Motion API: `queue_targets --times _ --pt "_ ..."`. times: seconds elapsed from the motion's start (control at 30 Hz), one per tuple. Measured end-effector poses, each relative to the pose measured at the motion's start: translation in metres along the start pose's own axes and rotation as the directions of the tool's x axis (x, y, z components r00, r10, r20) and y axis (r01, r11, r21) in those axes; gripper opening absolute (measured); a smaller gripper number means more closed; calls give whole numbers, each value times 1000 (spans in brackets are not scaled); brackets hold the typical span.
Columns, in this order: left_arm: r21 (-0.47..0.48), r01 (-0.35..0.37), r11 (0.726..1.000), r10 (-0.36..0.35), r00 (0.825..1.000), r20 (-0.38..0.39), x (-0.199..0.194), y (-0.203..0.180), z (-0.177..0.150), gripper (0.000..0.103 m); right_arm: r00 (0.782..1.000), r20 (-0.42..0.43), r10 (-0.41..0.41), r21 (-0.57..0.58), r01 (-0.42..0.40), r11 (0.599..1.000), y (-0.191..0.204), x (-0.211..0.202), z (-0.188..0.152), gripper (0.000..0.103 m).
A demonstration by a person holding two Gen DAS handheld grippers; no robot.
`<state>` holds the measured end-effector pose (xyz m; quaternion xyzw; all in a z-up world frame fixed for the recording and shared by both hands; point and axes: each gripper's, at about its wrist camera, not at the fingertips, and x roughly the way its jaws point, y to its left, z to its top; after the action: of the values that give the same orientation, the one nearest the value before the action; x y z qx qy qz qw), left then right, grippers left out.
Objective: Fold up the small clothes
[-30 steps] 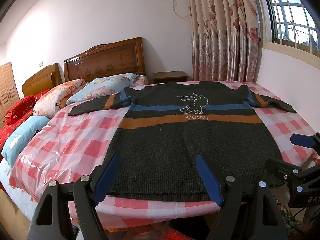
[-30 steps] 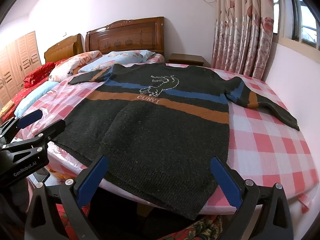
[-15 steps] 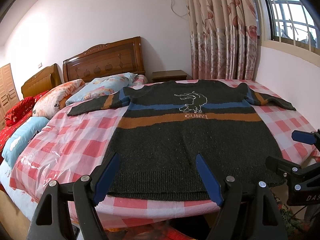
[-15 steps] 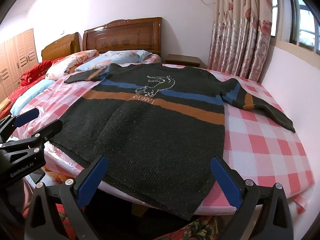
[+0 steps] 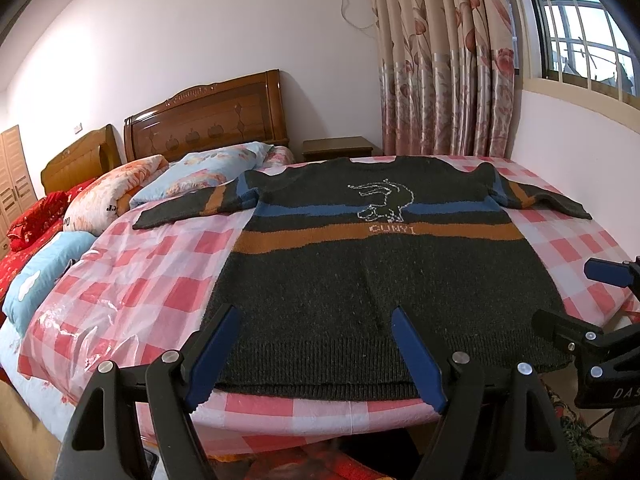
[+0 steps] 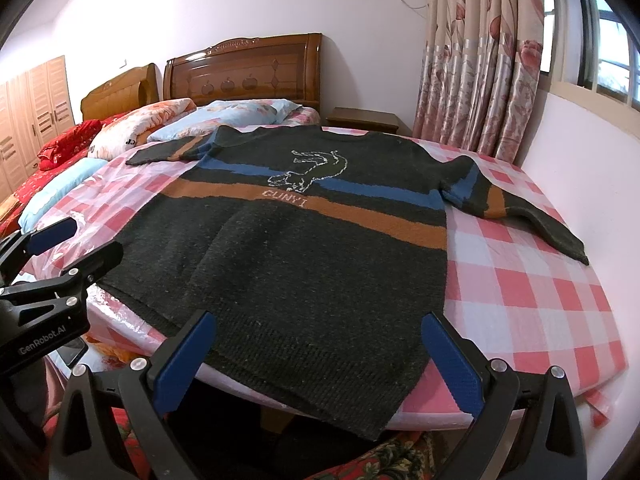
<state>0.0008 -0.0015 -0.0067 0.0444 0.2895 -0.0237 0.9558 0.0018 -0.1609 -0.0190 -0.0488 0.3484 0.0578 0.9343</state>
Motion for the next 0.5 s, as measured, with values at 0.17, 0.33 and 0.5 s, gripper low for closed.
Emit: queue_targets --times 0.17,0.33,0.5 --pt "34 19 999 -17 997 -69 22 -1 8 80 1000 -8 -4 9 4 1000 -14 10 2 103" --pt "48 40 998 -34 993 -112 74 -2 53 80 996 -85 -4 187 19 982 -88 48 19 103" --pt "96 21 995 -3 983 -185 164 -11 103 80 986 -158 -49 447 116 887 -207 98 39 103"
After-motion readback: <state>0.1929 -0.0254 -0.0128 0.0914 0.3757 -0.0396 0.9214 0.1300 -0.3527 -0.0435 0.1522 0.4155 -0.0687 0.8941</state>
